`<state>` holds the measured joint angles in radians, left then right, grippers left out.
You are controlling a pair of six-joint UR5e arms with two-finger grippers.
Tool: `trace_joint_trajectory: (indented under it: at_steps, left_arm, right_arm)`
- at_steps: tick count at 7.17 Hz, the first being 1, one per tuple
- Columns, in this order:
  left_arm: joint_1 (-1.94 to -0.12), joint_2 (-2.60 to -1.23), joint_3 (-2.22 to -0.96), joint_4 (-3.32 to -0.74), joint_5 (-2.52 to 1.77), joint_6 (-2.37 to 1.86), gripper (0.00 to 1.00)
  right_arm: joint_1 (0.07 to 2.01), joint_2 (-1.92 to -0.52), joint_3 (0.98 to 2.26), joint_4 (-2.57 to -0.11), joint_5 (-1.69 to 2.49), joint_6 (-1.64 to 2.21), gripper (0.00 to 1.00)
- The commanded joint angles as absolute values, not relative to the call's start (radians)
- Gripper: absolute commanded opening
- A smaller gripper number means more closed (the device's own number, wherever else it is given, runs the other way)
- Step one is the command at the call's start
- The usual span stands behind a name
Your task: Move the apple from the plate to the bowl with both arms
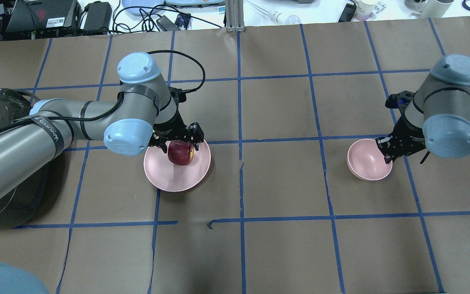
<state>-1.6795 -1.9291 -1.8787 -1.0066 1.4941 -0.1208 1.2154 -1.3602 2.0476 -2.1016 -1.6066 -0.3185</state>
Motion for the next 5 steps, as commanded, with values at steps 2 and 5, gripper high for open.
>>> trace_joint_trajectory:
  at_steps: [2,5]
  left_arm:
    - [-1.680,-1.973,-1.927,-0.874,1.505,-0.112,0.24]
    - [-1.677,-1.870,-1.886,-0.897,1.500,-0.091,0.00]
  right_arm:
    - [1.314,-1.370,2.025,-2.083,-1.476,-0.263,0.00]
    - [1.550,-1.362,2.026,-2.103,-1.467,0.123,0.00]
